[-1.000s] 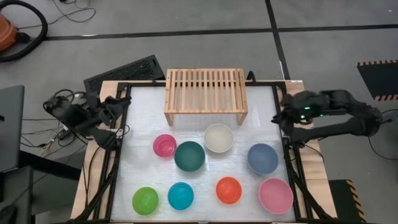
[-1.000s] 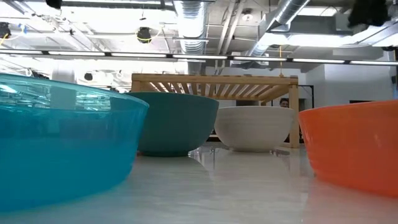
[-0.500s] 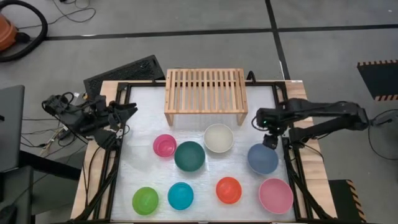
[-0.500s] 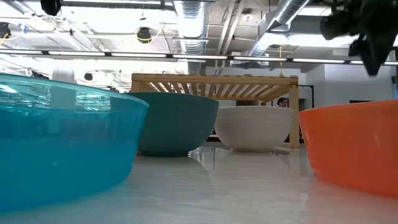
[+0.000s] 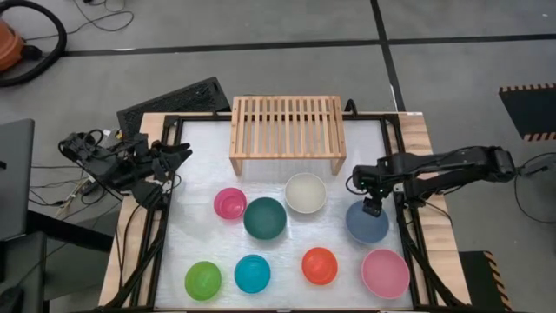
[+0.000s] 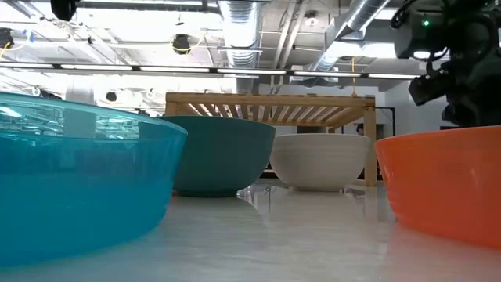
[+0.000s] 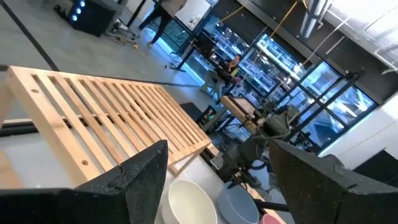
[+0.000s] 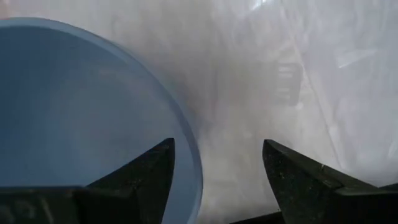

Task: Place and stack bowls onto a shelf
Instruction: Put the transparent pink bowl on the shelf

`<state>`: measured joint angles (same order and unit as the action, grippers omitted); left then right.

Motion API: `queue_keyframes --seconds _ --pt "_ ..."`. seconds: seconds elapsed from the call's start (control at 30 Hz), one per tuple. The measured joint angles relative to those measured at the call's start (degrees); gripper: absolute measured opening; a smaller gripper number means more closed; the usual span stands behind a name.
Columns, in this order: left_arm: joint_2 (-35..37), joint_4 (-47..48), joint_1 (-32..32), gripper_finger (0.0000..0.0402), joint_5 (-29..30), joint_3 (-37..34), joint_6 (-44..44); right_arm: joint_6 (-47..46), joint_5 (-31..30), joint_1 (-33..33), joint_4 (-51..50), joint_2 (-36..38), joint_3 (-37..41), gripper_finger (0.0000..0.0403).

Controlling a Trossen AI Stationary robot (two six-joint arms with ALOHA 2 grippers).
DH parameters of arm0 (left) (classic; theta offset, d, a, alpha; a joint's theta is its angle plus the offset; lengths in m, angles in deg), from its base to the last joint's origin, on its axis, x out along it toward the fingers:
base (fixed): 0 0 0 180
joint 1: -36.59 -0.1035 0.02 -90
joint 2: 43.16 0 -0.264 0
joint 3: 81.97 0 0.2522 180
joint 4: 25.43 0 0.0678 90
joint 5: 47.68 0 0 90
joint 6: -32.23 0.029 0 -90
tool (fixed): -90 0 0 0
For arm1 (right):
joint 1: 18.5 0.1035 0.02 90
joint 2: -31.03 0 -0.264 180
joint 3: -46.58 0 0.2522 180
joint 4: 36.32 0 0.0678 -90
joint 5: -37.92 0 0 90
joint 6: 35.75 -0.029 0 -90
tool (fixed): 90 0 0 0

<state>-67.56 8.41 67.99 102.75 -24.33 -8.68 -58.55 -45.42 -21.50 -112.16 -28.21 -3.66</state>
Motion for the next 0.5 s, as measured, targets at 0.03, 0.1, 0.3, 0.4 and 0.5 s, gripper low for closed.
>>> queue_keyframes --seconds 0.03,0.1,0.3,0.4,0.5 --pt "0.0 0.0 0.0 0.0266 0.0 0.0 0.1 -0.5 0.3 0.0 0.1 0.0 0.3 0.0268" --pt "0.0 0.2 0.0 0.0266 0.0 0.0 0.1 -1.8 0.8 0.2 0.2 0.0 1.0 0.0256" --pt "0.0 0.3 0.0 0.0266 0.0 0.0 0.1 -2.7 0.8 1.7 1.5 0.0 2.2 0.0159" --pt "-0.3 0.6 0.0 0.0266 0.0 0.0 -1.0 -3.2 0.8 1.7 1.6 0.0 2.2 0.0096" --pt "-2.2 4.1 0.0 0.0266 -2.0 0.0 -2.6 -3.6 2.1 1.7 3.2 0.0 2.2 0.0044"
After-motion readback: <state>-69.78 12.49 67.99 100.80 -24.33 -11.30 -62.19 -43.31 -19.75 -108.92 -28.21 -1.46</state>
